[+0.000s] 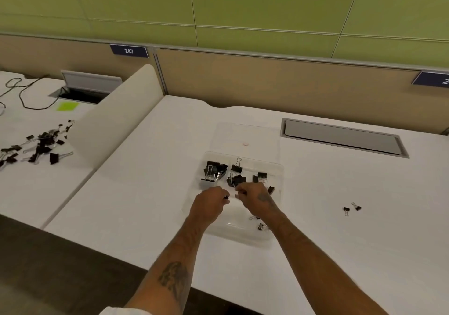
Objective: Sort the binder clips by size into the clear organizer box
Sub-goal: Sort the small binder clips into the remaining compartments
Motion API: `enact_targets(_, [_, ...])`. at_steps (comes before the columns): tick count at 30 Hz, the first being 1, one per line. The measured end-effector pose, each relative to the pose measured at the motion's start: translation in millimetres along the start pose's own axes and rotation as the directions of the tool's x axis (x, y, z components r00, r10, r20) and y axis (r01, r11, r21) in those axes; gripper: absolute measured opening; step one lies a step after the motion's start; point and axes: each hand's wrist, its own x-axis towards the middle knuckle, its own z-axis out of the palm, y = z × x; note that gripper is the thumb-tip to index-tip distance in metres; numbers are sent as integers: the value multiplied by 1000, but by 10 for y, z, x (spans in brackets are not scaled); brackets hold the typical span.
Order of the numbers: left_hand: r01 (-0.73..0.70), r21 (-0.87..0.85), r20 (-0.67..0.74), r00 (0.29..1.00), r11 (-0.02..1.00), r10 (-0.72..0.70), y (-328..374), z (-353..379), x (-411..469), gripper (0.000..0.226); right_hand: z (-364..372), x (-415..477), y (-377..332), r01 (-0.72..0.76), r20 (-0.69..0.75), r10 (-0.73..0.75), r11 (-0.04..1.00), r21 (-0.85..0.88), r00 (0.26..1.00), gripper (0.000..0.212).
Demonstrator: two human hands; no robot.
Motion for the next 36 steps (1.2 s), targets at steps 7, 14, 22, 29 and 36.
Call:
enact_targets(7, [-53, -60, -84, 995, 997, 48, 34, -11, -19, 44, -93, -82, 147, -59, -90, 55, 997, -43, 994, 28])
enact_targets(14, [-70, -4, -132, 989, 998, 68, 278, 116, 164, 82, -456, -364, 584, -169, -156, 143, 971, -170, 977, 35])
enact_targets(22, [-192, 113, -104, 973, 975, 204, 1137, 528, 514, 87, -937, -902, 1526, -396, -195, 352, 874, -281, 915, 49])
enact_targets(29, [-360, 185, -2, 930, 914, 367, 1876, 990, 711, 82, -1261, -1271, 2164, -442, -225, 381, 796, -414, 897, 73])
enact_targets(36, [-442, 169, 146, 895, 881, 421, 2392, 1472, 862, 82, -1384, -1417, 2630, -430, -148, 414, 760, -486, 898, 74])
